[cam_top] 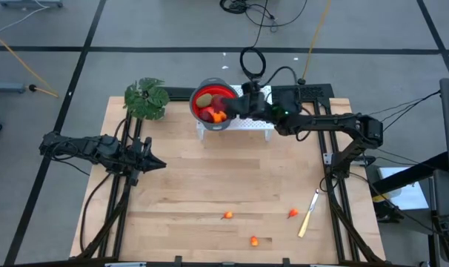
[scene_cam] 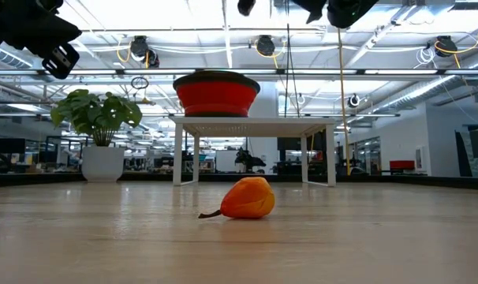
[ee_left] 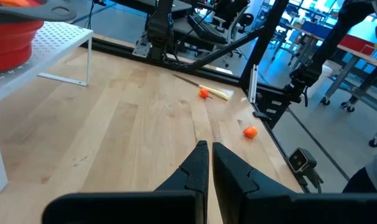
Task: Pick & Place Fruit
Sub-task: Put the pomegranate into the red strainer bowl
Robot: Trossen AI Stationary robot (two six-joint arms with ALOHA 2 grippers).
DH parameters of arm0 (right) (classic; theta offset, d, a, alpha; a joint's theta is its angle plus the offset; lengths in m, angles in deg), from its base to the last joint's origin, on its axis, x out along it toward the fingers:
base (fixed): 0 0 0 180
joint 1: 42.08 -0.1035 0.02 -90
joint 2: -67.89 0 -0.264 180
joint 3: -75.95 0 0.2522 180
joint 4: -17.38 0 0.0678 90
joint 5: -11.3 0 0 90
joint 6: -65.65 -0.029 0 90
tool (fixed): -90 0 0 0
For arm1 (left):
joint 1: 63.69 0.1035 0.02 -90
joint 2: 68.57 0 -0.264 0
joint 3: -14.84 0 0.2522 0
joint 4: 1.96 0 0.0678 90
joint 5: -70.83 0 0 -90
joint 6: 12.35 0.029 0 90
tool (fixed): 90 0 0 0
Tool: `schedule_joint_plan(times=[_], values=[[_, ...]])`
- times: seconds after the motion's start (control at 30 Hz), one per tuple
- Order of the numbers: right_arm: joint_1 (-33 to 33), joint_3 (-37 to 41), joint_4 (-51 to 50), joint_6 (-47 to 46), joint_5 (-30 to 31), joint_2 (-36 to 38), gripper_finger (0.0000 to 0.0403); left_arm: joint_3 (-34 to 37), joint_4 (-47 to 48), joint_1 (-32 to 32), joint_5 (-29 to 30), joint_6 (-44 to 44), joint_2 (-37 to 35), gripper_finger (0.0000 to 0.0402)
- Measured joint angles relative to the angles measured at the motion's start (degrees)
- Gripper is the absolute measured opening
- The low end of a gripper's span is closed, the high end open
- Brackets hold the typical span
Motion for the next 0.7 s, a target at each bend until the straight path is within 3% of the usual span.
schedule_joint_plan(times=[0.13,0.37,0.57,0.7], values=[[0.0,0.0,7.05,-0.28,-1.2,0.0,0.0208,0.0,-0.02,-0.02,0.0,0.01,0.0,0.0019],[0.0,-0.02,9.95,-4.58,-1.29,0.02,0.0196,0.0,-0.03,0.0,0.44,0.01,0.0,0.0019],[0.02,-0.02,8.9,-3.71,-1.37,0.02,0.0201,0.0,-0.02,-0.01,0.46,0.0,0.02,0.0019],[0.0,-0.02,1.25,3.93,-4.29,0.02,0.0202,0.0,-0.04,-0.02,0.46,0.04,0.09,0.0019]])
